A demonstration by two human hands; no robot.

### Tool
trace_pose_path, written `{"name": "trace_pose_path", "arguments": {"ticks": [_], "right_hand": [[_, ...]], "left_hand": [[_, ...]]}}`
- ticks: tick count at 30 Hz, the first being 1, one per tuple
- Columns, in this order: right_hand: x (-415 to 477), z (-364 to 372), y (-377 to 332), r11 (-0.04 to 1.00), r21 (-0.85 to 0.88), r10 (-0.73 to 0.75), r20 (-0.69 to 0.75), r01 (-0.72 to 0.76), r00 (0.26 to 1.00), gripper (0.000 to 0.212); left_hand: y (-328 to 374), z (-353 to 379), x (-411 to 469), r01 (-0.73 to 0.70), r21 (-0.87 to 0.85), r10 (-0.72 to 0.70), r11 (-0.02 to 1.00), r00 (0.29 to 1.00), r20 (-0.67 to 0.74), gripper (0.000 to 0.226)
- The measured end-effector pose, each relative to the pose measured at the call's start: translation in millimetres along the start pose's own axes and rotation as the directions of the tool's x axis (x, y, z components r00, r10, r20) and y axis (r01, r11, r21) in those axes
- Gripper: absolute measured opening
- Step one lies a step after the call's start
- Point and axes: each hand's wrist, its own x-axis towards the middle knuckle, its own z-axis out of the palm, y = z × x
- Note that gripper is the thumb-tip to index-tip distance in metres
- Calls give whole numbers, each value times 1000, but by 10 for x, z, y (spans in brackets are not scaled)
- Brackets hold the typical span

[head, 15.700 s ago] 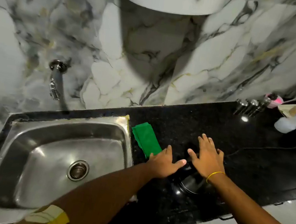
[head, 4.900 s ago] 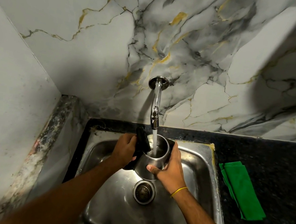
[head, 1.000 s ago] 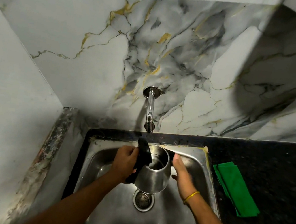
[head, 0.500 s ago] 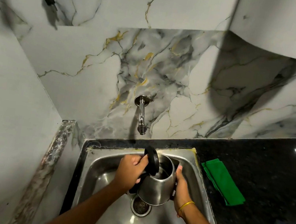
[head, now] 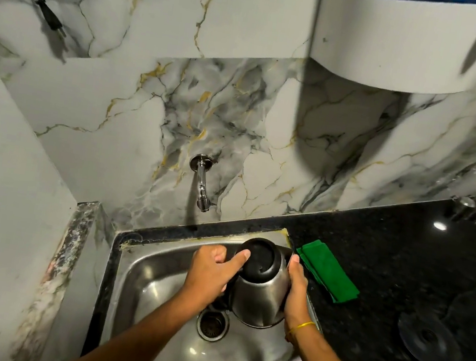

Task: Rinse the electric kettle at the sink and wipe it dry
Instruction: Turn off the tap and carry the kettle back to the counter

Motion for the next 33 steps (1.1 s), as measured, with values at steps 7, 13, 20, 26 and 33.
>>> {"name": "trace_pose_path", "arguments": {"ticks": [7,13,20,26,33], "right_hand": [[135,-520,151,1000,7,-12,-141,13,990,76],[183,-1029,-4,996,94,24,-159,-9,987,81],[240,-1617,-581,991,118,-39,-229,67,973,75],[551,-2366,-801,983,184,33,-252,14,967,79],[772,-3205,-1061,982,182,100,-267,-51,959,56]], "left_hand": [[189,416,-133,-160,273,148,949,987,64,66],[625,986,-294,-102,609,24,787,991,135,71],[882,1804,-208,-32,674,-63,738,991,116,80],[1033,2680,-127,0,684,-124,729,983,132,74],[1110,3618,-142,-37,612,-92,790,980,178,68]]}}
